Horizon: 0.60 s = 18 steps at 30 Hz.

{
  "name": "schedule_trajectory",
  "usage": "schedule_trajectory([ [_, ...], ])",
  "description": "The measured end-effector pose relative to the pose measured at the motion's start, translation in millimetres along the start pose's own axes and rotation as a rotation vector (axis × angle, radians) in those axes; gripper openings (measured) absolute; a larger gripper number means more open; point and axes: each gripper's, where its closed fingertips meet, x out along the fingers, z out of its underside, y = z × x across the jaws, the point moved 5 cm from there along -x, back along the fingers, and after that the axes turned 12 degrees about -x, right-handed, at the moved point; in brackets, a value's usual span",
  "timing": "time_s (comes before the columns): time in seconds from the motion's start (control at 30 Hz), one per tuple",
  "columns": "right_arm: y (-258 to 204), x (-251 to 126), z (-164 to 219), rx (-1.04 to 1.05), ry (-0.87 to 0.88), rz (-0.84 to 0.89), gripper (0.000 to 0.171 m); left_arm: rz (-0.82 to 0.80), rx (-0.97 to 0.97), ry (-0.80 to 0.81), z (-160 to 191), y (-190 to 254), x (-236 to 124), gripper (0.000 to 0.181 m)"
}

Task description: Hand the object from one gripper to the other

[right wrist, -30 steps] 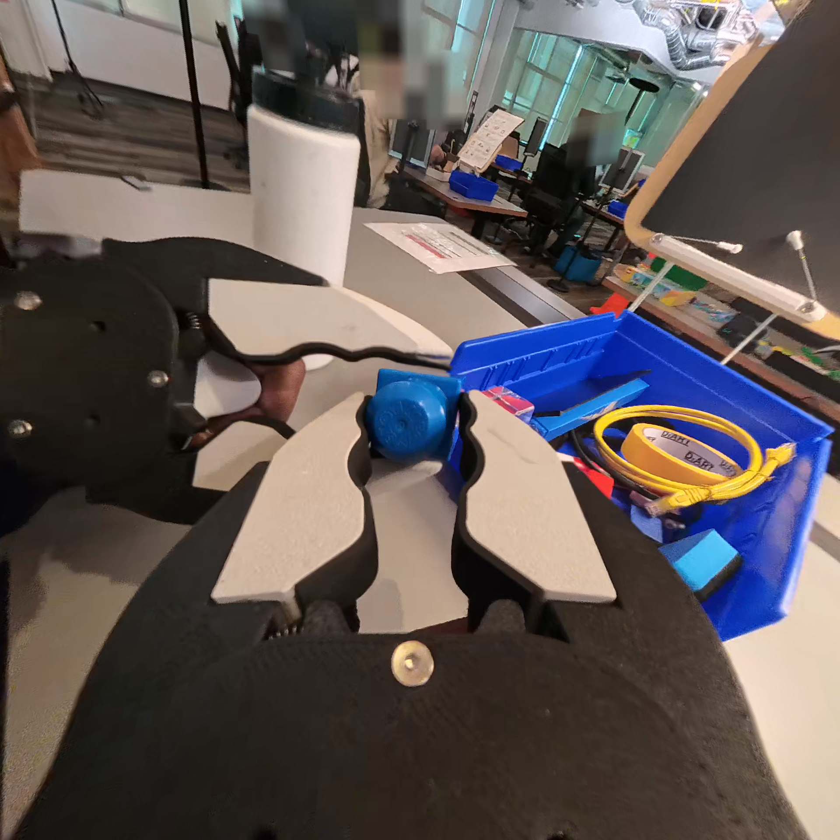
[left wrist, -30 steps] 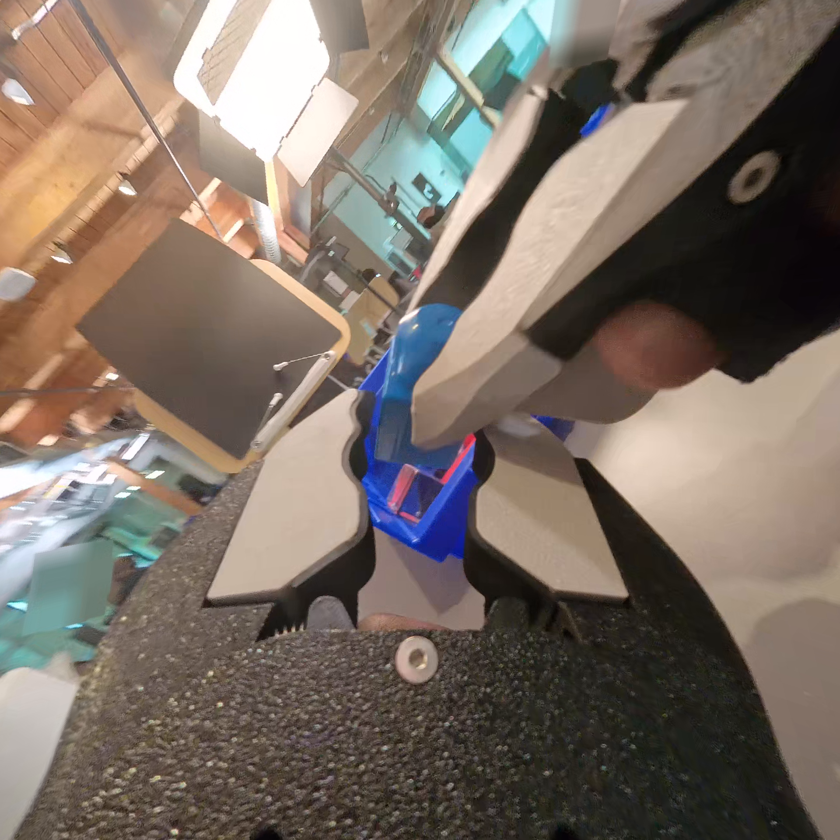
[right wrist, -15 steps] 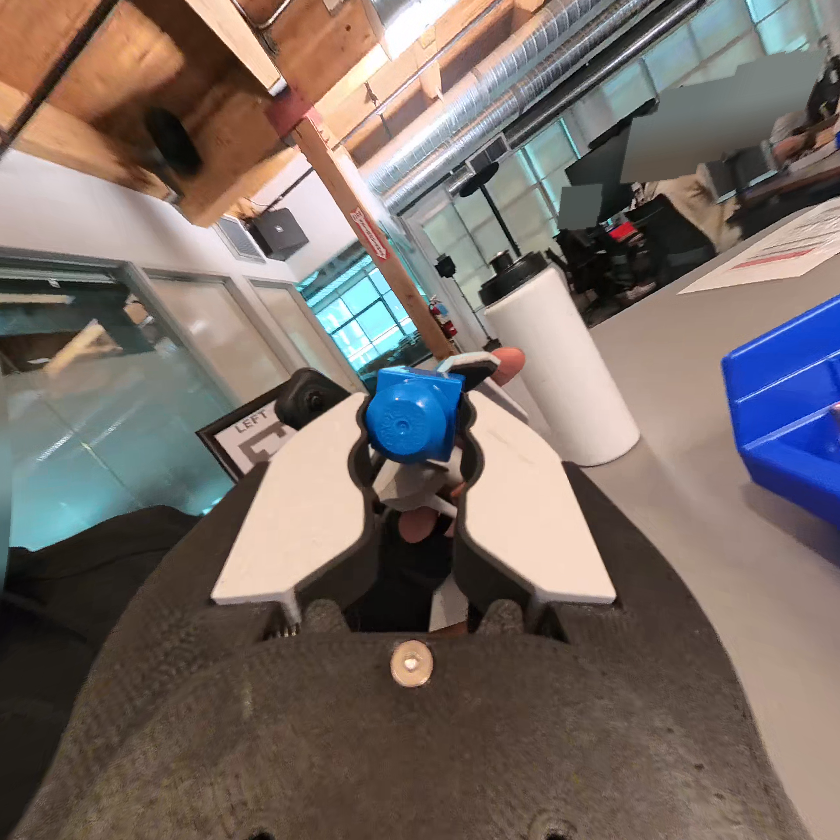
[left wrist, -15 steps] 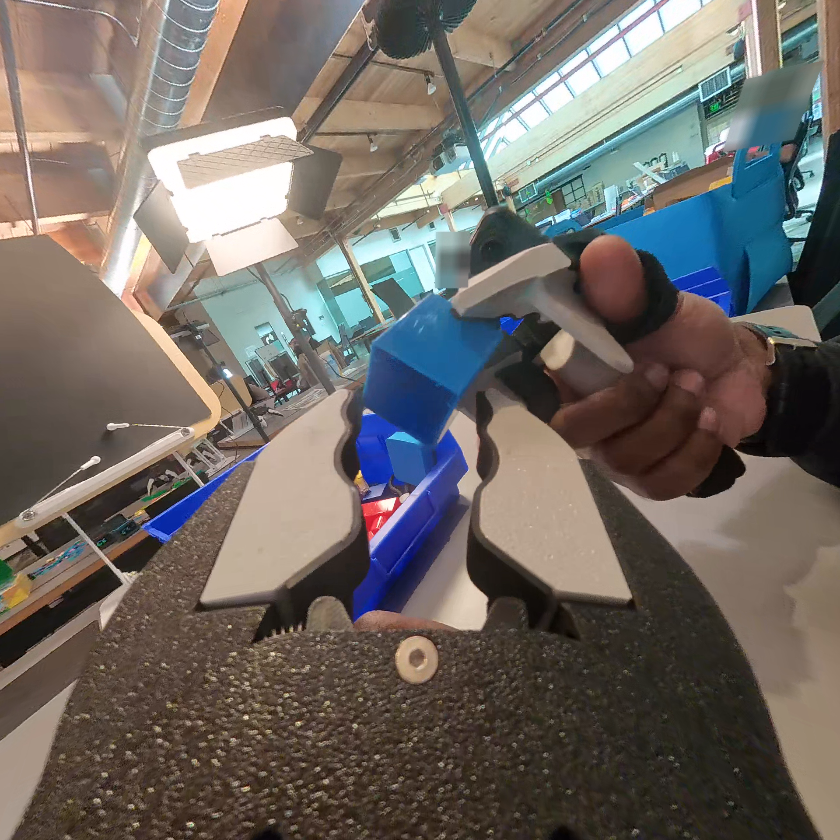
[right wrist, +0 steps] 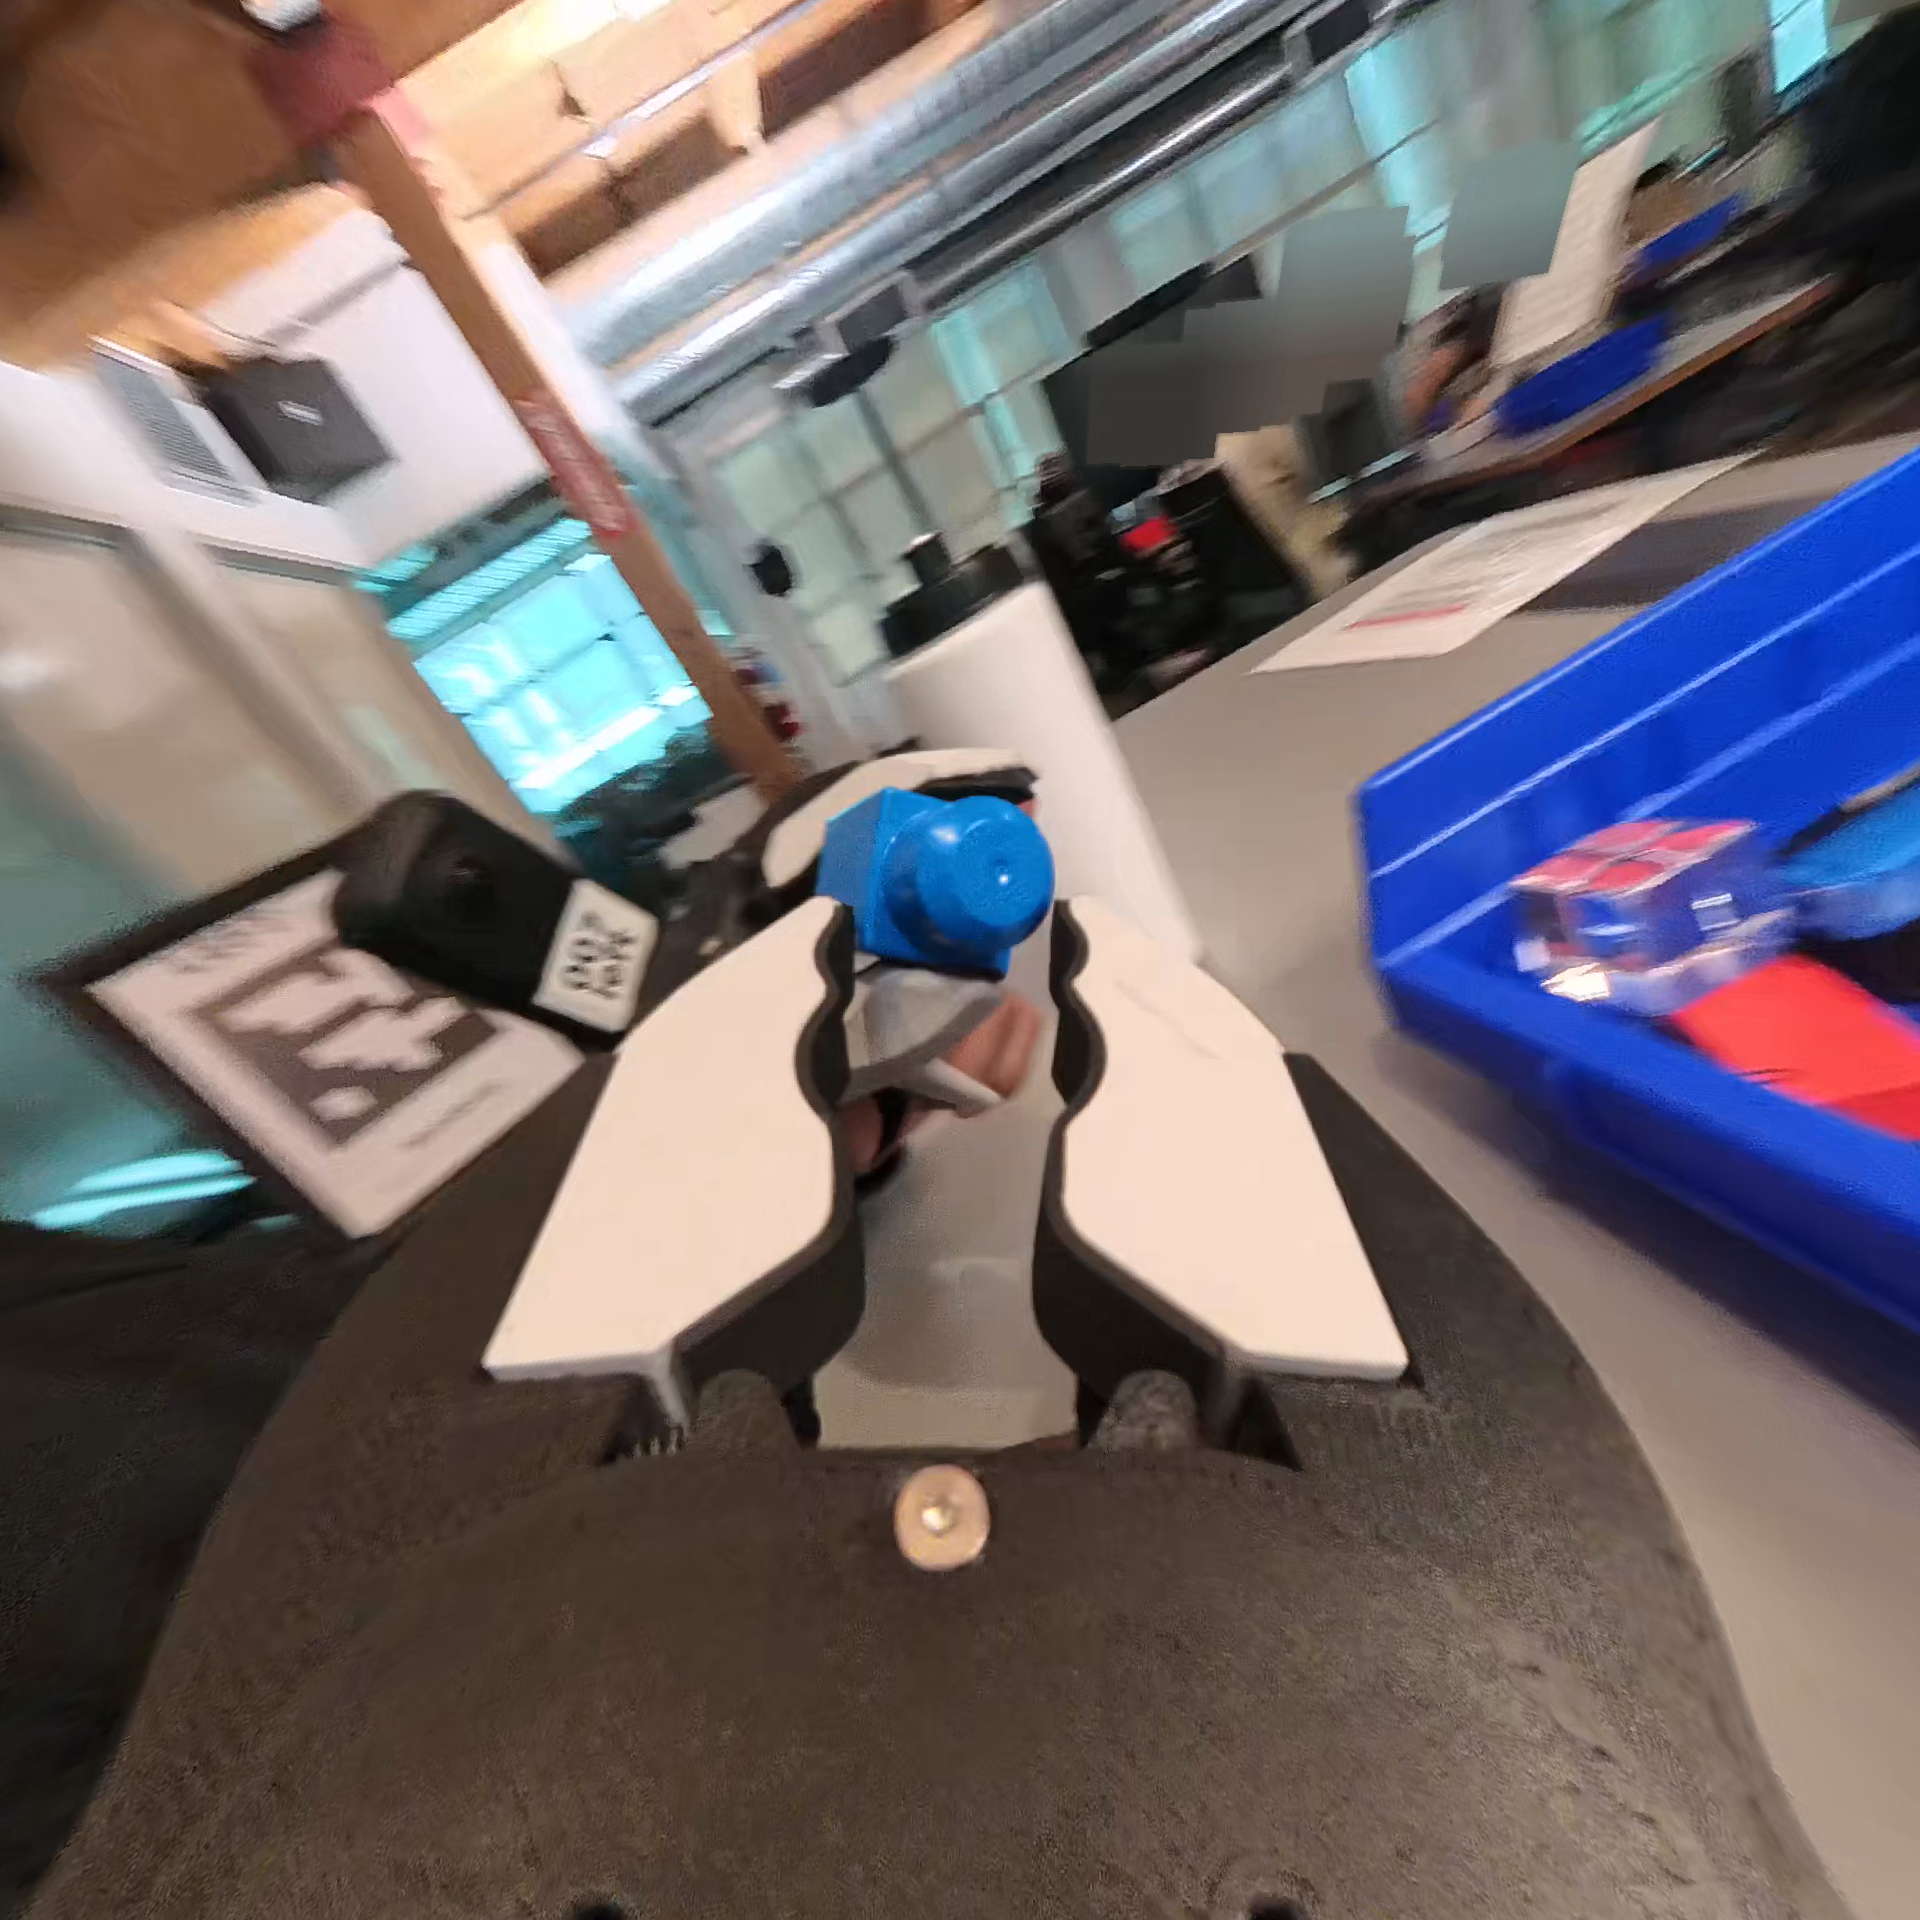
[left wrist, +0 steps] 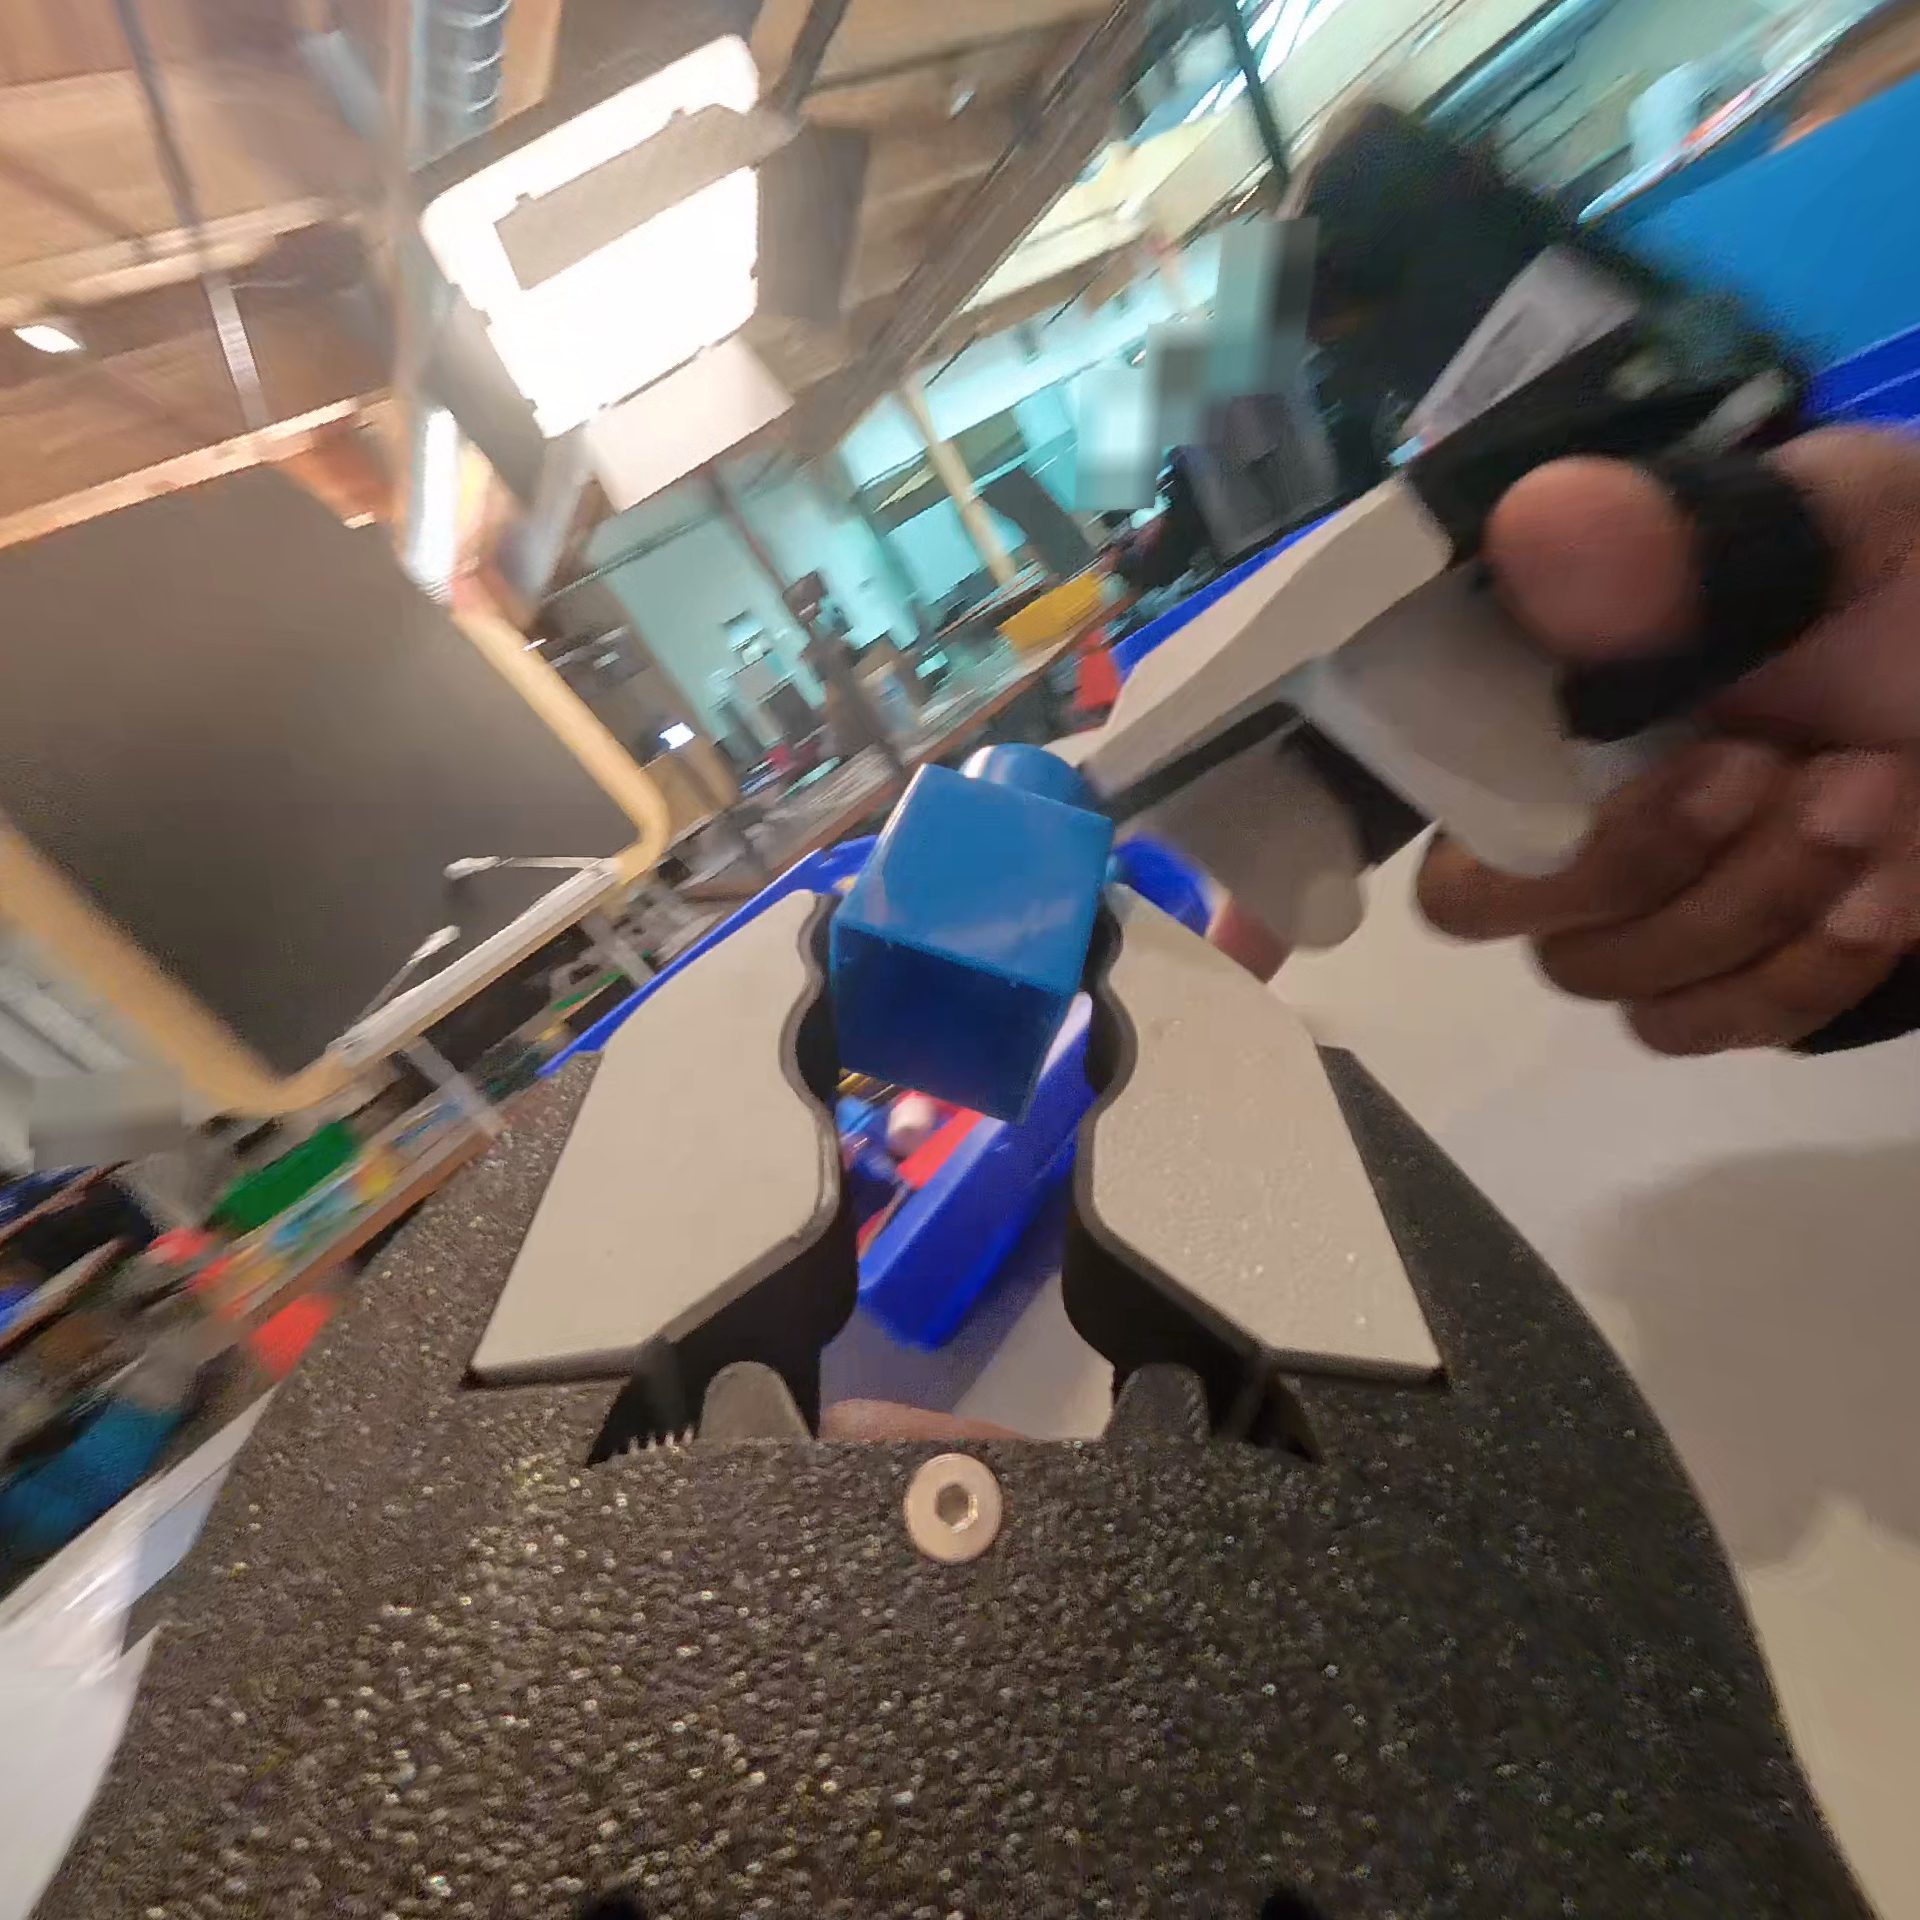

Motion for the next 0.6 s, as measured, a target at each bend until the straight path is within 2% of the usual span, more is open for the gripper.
schedule_trajectory([
  [0.07,2.7,-4.7,-6.9,-0.159,0.018,0.128,0.038,-0.134,0.077,-0.062,7.3,-10.2,2.3,0.046],
  [0.17,-4.2,-3.4,-9.2,-0.386,-0.001,0.230,0.042,-0.266,0.202,-0.125,13.9,-14.6,5.3,0.045],
  [0.33,-12.7,13.6,11.2,-0.696,-0.167,0.338,0.049,-0.276,0.341,-0.154,17.5,-0.1,12.4,0.045],
  [0.43,-8.9,17.0,17.1,-0.749,-0.218,0.405,0.053,-0.245,0.424,-0.133,16.3,10.7,13.9,0.041],
  [0.5,-4.7,14.7,16.8,-0.724,-0.226,0.419,0.043,-0.219,0.454,-0.108,13.8,16.2,13.3,0.039],
  [0.6,-3.8,11.7,14.5,-0.619,-0.201,0.355,0.039,-0.191,0.439,-0.068,9.2,20.0,11.5,0.038],
])
